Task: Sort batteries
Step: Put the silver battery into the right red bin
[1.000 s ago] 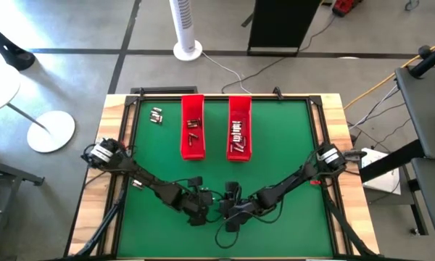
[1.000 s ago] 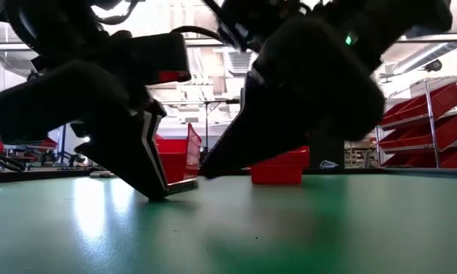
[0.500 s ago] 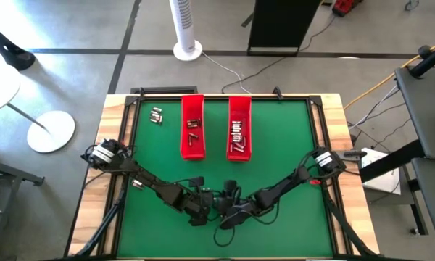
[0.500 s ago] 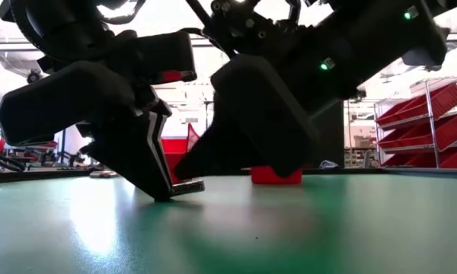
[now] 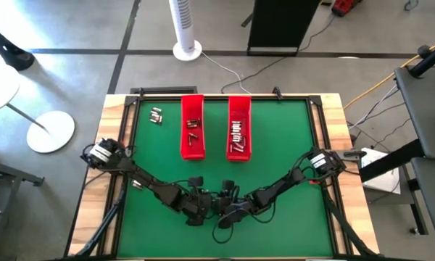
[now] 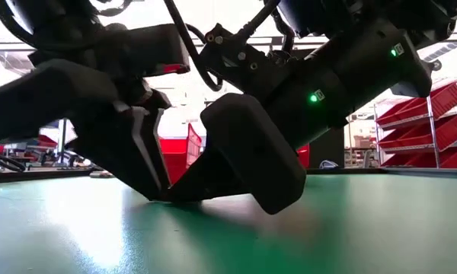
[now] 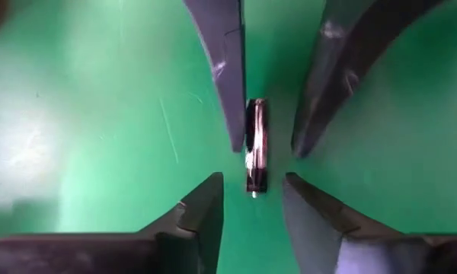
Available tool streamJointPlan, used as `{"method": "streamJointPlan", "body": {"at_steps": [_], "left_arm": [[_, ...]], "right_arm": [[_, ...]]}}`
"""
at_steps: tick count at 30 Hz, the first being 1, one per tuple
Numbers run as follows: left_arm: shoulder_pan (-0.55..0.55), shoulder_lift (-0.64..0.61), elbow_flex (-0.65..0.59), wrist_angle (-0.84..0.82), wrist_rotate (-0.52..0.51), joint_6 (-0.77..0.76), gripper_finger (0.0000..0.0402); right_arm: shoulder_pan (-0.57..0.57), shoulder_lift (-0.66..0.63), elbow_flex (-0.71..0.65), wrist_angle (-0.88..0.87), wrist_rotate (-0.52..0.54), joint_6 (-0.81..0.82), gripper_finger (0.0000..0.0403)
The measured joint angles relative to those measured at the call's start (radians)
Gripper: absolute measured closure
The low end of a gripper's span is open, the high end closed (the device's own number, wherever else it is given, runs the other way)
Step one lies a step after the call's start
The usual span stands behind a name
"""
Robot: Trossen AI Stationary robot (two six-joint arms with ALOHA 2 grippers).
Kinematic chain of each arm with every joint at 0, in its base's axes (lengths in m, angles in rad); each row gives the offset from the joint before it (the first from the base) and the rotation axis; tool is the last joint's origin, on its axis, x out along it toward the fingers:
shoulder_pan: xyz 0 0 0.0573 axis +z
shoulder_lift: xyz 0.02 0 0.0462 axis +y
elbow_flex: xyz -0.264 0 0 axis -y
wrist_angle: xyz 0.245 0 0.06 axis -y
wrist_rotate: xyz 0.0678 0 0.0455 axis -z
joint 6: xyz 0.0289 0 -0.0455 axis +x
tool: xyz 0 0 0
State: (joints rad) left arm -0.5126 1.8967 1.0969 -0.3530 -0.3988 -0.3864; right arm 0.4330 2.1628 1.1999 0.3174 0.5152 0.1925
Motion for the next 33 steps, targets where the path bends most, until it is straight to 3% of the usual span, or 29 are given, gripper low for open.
{"method": "streamJointPlan", "body": {"at_steps": [10,15,18,21,26,30,33], "left_arm": [[-0.074,-0.172,-0.012,-0.048,-0.004,0.000,0.0269],[-0.133,-0.309,-0.074,-0.199,-0.021,-0.121,0.0269],[-0.175,-0.405,-0.181,-0.166,-0.121,-0.216,0.0269],[-0.211,-0.487,-0.334,-0.043,-0.218,-0.292,0.0269],[-0.211,-0.571,-0.580,0.361,-0.282,-0.290,0.0269],[-0.199,-0.598,-0.689,0.624,-0.334,-0.194,0.0269],[-0.199,-0.608,-0.719,0.668,-0.342,-0.148,0.0269]], "right_arm": [[-0.015,0.001,-0.013,-0.003,-0.077,0.122,0.0364],[-0.015,0.001,-0.019,0.000,-0.078,0.149,0.0366],[-0.015,0.001,-0.020,-0.001,-0.078,0.148,0.0352],[-0.015,0.001,-0.021,-0.002,-0.077,0.150,0.0341],[-0.015,0.001,-0.022,-0.002,-0.078,0.146,0.0347],[-0.015,0.001,-0.022,-0.001,-0.079,0.144,0.0364],[-0.015,0.001,-0.023,0.000,-0.078,0.148,0.0371]]}}
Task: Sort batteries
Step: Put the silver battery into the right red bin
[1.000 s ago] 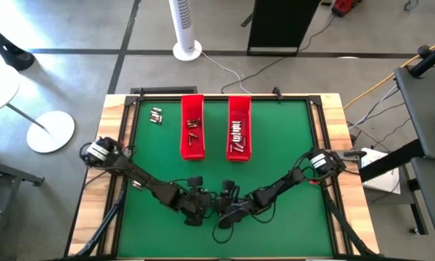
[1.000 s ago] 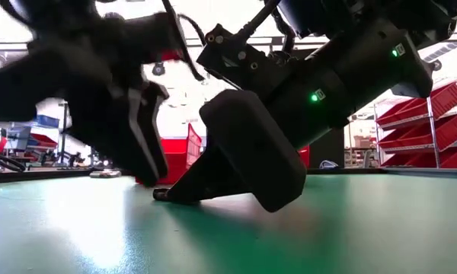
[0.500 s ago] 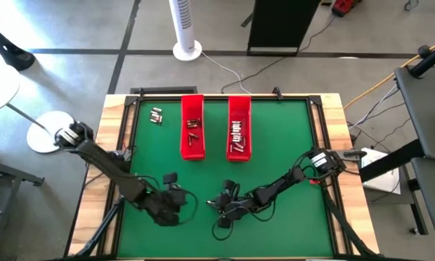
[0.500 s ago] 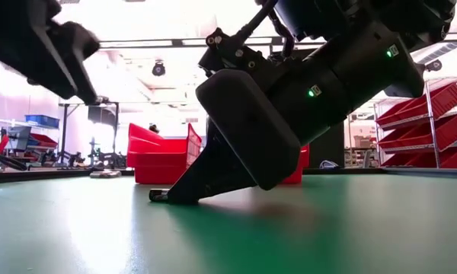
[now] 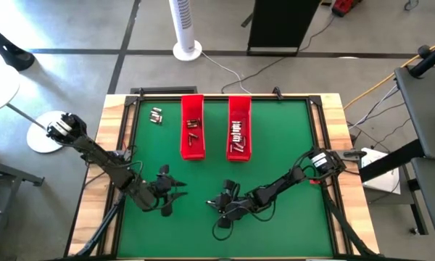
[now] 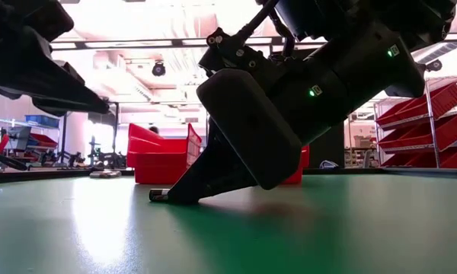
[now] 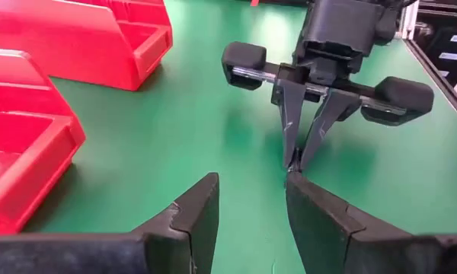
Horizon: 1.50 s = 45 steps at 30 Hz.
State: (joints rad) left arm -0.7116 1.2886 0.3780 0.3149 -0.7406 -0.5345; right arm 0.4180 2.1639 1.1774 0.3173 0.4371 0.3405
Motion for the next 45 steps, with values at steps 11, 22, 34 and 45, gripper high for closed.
{"method": "streamJointPlan", "body": {"at_steps": [11,22,34,45], "left_arm": [[-0.001,0.030,-0.005,-0.004,0.076,0.002,0.0269],[-0.001,0.029,0.033,-0.019,0.104,0.051,0.0269],[-0.001,0.032,0.032,-0.018,0.105,0.040,0.0269],[-0.001,0.031,0.067,-0.020,0.107,0.049,0.0269]], "right_arm": [[0.001,-0.045,0.010,-0.033,-0.011,0.012,0.0369],[-0.001,-0.195,0.063,-0.293,-0.040,-0.004,0.0369],[-0.133,-0.446,0.219,-1.107,-0.018,-0.018,0.0369],[-0.370,-0.391,0.206,-1.119,0.007,-0.228,0.0369]]}}
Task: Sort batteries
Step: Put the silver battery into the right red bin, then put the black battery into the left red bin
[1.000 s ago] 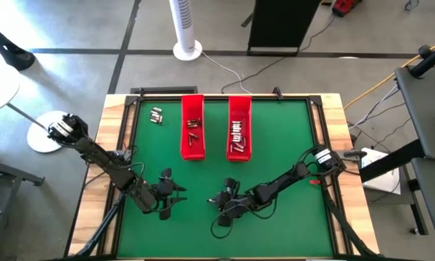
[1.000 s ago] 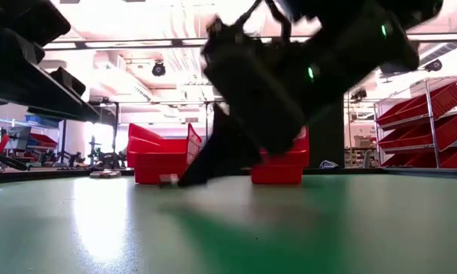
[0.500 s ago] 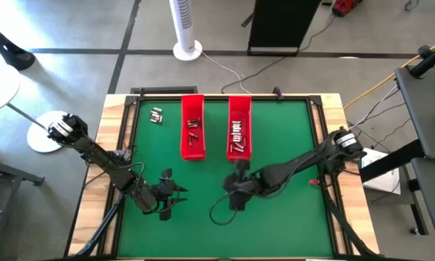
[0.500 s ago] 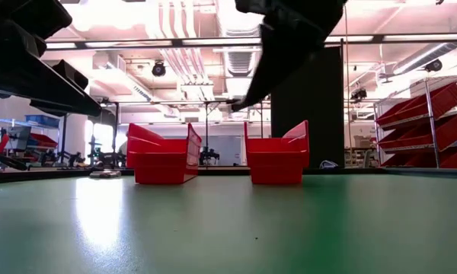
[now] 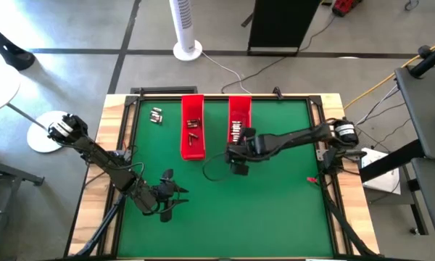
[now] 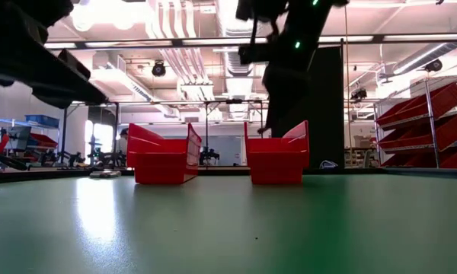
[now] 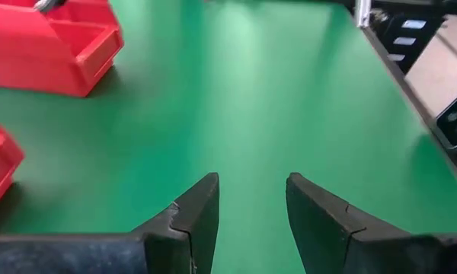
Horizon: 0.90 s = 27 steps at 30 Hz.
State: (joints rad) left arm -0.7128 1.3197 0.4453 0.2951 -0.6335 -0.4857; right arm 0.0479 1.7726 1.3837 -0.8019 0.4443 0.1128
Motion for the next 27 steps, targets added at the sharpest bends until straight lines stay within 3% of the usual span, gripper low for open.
{"method": "streamJointPlan", "body": {"at_steps": [8,16,23,27], "left_arm": [[0.000,0.000,0.081,-0.025,0.041,0.083,0.0269],[-0.004,-0.001,0.226,-0.259,-0.034,0.111,0.0269],[-0.054,0.007,0.227,-0.320,-0.043,0.083,0.0269],[-0.058,-0.019,0.242,-0.617,-0.034,-0.165,0.0269]], "right_arm": [[-0.109,0.083,-0.001,0.009,0.001,-0.020,0.0359],[-0.106,0.081,0.006,0.007,0.000,-0.002,0.0283],[0.025,0.012,0.096,-0.054,0.001,0.079,0.0239],[0.156,-0.004,0.102,-0.011,0.005,0.137,0.0236]]}}
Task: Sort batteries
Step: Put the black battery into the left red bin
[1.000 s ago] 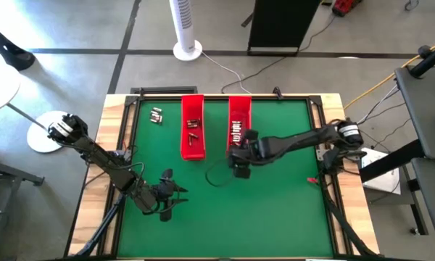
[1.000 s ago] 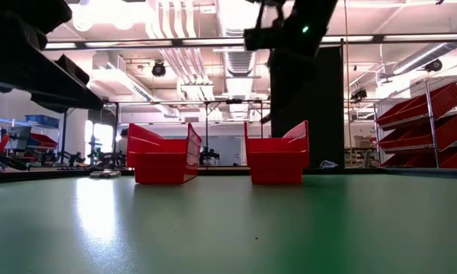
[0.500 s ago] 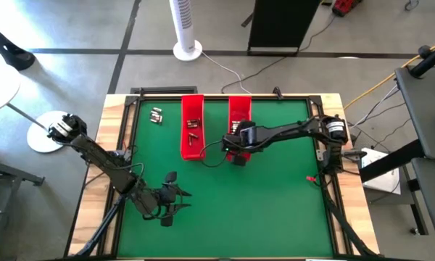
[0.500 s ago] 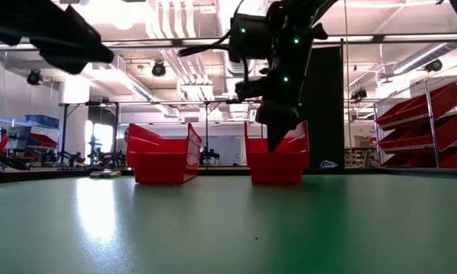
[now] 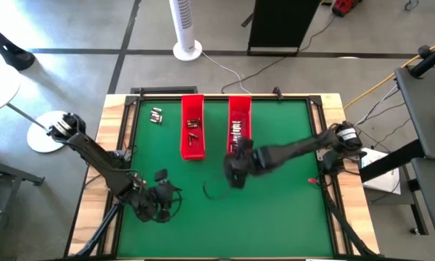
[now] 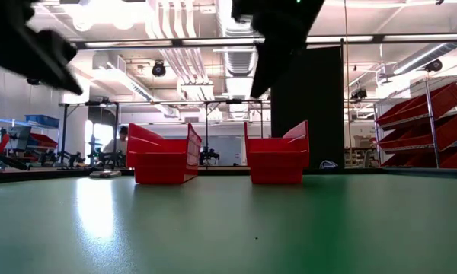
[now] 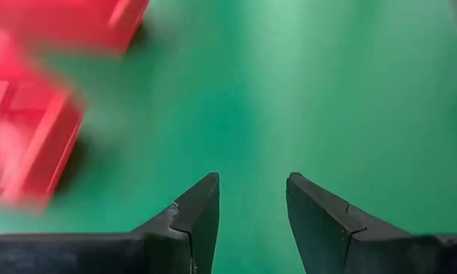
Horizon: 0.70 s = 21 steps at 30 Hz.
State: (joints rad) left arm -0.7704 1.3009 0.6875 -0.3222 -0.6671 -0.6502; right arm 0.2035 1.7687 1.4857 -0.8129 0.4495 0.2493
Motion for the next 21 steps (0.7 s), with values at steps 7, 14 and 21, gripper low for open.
{"method": "streamJointPlan", "body": {"at_steps": [7,14,21], "left_arm": [[-0.001,-0.021,0.105,-0.652,0.282,-0.508,0.0269],[0.045,-0.021,0.047,-0.827,0.558,-0.446,0.0269],[0.129,-0.030,-0.010,-0.829,0.600,-0.380,0.0269]], "right_arm": [[0.193,0.030,-0.035,0.096,0.070,0.105,0.0254],[0.281,0.101,-0.037,0.185,0.179,0.108,0.0272],[0.289,0.123,-0.037,0.228,0.181,0.148,0.0284]]}}
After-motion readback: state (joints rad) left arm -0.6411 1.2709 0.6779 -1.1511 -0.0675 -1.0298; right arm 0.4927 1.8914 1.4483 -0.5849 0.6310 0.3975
